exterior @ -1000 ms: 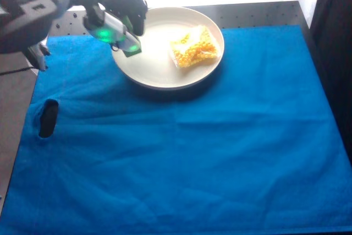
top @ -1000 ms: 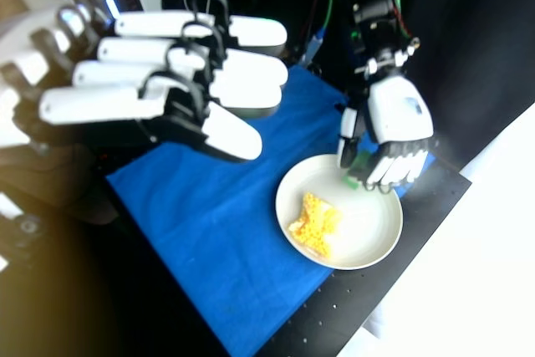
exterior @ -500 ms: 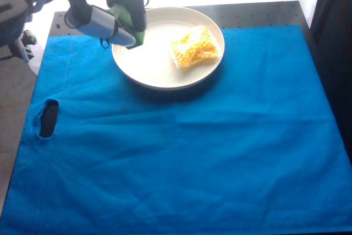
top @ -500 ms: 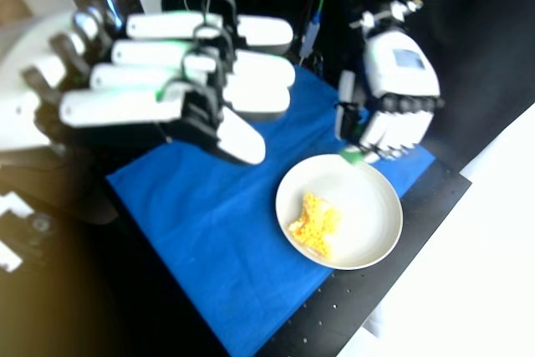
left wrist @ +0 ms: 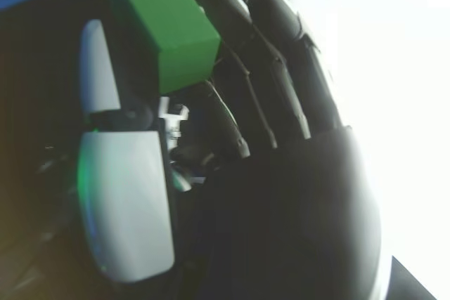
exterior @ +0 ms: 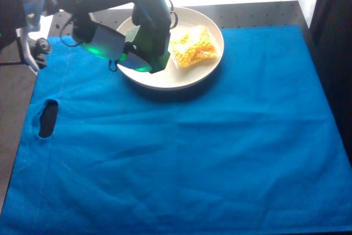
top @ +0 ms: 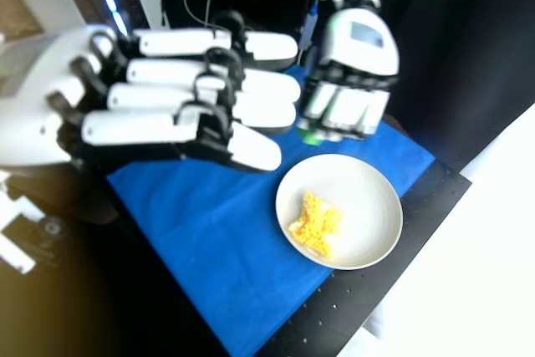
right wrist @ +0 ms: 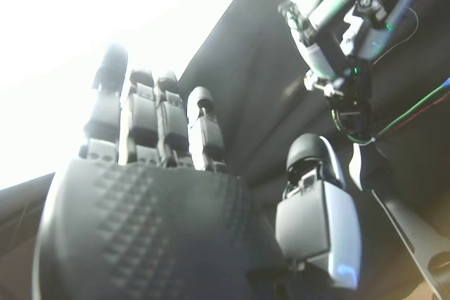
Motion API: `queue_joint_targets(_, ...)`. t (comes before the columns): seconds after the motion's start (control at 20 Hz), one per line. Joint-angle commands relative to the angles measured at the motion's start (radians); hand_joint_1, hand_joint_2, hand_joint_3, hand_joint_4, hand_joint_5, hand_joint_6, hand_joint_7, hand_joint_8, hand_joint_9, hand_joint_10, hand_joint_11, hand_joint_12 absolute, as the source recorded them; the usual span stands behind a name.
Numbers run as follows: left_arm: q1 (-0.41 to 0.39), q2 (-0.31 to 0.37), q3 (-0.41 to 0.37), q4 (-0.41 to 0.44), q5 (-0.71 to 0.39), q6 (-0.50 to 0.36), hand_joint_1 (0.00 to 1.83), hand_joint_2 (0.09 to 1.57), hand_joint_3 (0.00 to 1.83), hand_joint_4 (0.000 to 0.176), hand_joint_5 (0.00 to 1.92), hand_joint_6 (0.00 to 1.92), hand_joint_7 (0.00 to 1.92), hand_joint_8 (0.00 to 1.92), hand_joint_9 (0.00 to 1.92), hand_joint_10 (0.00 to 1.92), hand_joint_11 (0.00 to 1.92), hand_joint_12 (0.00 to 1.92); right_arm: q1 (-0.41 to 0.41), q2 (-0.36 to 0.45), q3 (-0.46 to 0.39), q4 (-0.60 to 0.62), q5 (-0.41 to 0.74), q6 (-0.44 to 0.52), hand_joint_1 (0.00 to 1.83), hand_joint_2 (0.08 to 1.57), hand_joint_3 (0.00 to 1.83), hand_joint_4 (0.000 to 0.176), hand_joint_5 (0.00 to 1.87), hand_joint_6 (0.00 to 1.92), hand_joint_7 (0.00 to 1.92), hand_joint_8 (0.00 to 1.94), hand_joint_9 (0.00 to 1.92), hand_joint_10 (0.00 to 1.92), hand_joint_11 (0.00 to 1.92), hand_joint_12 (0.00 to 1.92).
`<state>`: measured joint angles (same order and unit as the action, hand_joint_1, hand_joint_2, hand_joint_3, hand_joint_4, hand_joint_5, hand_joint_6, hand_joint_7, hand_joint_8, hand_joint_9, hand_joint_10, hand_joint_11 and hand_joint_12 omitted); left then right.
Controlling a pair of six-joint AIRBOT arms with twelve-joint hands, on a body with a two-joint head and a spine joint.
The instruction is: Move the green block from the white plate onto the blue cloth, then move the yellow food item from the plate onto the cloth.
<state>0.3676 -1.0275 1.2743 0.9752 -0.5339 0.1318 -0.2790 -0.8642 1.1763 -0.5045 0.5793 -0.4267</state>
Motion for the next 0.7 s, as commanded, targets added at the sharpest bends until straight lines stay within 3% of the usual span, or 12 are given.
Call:
queue_joint_targets(0.0,-0.009,0.015,-0.014,-0.021,-0.088,-0.013,1.24,1.09,0.0,0.0,1.13,0.64,0.97,1.1,0.86,0.82,0.64,1.39,0.011,-0.004,0.004,0.042,0.103,0.001,0.03,1.11,0.0,0.126,0.08,0.0,0.09,0.0,0.09,0.0,0.0,0.18)
queue_joint_targets(0.05,-0.009,0.028,-0.031,-0.005,-0.094,-0.013,1.24,1.09,0.0,0.0,1.1,0.7,0.96,1.11,0.85,0.81,0.62,1.39,0.009,-0.005,0.005,0.042,0.103,0.001,0.04,1.1,0.0,0.13,0.08,0.0,0.09,0.0,0.09,0.0,0.0,0.13)
queue_joint_targets(0.1,-0.007,0.044,-0.052,0.021,-0.104,-0.019,1.23,1.1,0.0,0.0,1.08,0.73,0.97,1.1,0.9,0.81,0.71,1.37,0.008,-0.007,0.006,0.043,0.103,0.001,0.04,1.11,0.0,0.112,0.08,0.0,0.08,0.0,0.09,0.0,0.0,0.13)
queue_joint_targets(0.2,-0.003,0.066,-0.082,0.084,-0.127,-0.064,1.23,1.1,0.0,0.0,1.09,0.74,0.95,1.1,0.96,0.71,0.79,1.28,0.007,-0.008,0.007,0.044,0.103,0.001,0.06,1.11,0.0,0.119,0.09,0.0,0.08,0.0,0.1,0.0,0.0,0.13)
queue_joint_targets(0.25,-0.002,0.069,-0.087,0.101,-0.13,-0.079,1.23,1.11,0.0,0.0,1.07,0.76,0.93,1.13,0.98,0.67,0.84,1.23,0.006,-0.008,0.007,0.044,0.103,0.001,0.07,1.12,0.0,0.115,0.07,0.0,0.06,0.0,0.09,0.0,0.0,0.11)
queue_joint_targets(0.3,0.001,0.074,-0.097,0.148,-0.131,-0.112,1.35,1.09,0.0,0.0,1.12,0.62,0.93,1.08,0.99,1.05,0.89,1.19,0.006,-0.008,0.007,0.045,0.103,0.001,0.12,1.12,0.0,0.122,0.08,0.0,0.06,0.0,0.07,0.0,0.0,0.03)
queue_joint_targets(0.45,0.025,0.079,-0.112,0.217,-0.131,-0.161,1.38,1.08,0.0,0.0,1.11,0.71,0.94,1.01,0.97,1.14,0.84,1.24,0.006,-0.009,0.007,0.045,0.103,0.001,0.07,1.1,0.0,0.123,0.09,0.0,0.06,0.0,0.09,0.01,0.04,0.03)
queue_joint_targets(0.5,0.035,0.08,-0.114,0.223,-0.126,-0.163,1.38,1.08,0.0,0.0,1.14,0.69,0.94,1.01,0.96,1.15,0.81,1.27,0.006,-0.009,0.007,0.045,0.103,0.001,0.04,1.1,0.0,0.11,0.07,0.0,0.05,0.0,0.09,0.01,0.05,0.03)
queue_joint_targets(0.55,0.041,0.079,-0.115,0.225,-0.121,-0.163,1.38,1.07,0.0,0.0,1.18,0.62,0.94,1.0,0.96,1.14,0.8,1.26,0.005,-0.009,0.007,0.045,0.103,0.001,0.02,1.1,0.0,0.112,0.06,0.0,0.04,0.0,0.08,0.0,0.03,0.03)
queue_joint_targets(0.6,0.045,0.078,-0.115,0.228,-0.113,-0.163,1.38,1.1,0.0,0.0,1.11,0.72,0.87,1.1,0.9,1.2,0.76,1.26,0.005,-0.01,0.007,0.045,0.103,0.001,0.02,1.11,0.0,0.112,0.05,0.0,0.06,0.01,0.08,0.0,0.03,0.03)
queue_joint_targets(0.65,0.05,0.074,-0.113,0.23,-0.106,-0.163,1.37,1.11,0.0,0.0,1.09,0.75,0.85,1.12,0.89,1.22,0.76,1.25,0.005,-0.01,0.007,0.045,0.103,0.001,0.02,1.11,0.0,0.129,0.03,0.0,0.08,0.01,0.09,0.0,0.02,0.03)
